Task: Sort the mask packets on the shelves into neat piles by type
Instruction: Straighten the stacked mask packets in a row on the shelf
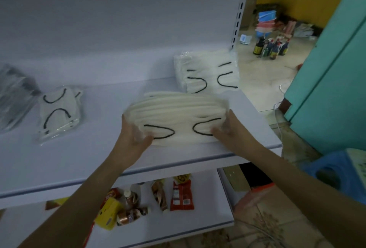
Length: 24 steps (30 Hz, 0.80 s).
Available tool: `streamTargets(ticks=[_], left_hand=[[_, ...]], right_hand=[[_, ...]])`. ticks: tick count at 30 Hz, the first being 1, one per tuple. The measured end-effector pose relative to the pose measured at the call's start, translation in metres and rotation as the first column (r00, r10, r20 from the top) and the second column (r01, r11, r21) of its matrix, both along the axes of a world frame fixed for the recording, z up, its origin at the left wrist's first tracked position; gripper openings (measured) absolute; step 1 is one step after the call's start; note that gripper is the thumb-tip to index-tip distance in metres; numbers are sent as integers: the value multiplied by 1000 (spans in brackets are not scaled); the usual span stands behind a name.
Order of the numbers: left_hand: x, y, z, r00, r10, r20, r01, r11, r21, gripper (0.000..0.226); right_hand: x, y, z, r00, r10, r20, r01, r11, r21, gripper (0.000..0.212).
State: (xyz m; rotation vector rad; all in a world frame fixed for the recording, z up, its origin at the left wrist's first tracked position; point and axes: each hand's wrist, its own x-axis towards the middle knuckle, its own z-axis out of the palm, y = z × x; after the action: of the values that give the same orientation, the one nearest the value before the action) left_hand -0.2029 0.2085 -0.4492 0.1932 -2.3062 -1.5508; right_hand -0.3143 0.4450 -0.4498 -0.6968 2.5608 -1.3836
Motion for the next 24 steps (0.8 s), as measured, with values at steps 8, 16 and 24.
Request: streamTargets(ticks=[8, 16, 24], left_hand=[[-65, 32, 0, 997, 61, 56, -61, 998, -16, 80], [-153, 60, 7, 965, 86, 247, -123, 983, 139, 112], [-184, 50, -7, 950, 153, 271, -247, 900, 359, 116]], right_hand=[[-46, 23, 7, 994, -111, 13, 111, 993, -36, 42], [-123, 24, 12, 951, -218, 218, 257, 951, -172, 14], [-172, 11, 2, 935, -151, 321, 197, 973, -117, 21]])
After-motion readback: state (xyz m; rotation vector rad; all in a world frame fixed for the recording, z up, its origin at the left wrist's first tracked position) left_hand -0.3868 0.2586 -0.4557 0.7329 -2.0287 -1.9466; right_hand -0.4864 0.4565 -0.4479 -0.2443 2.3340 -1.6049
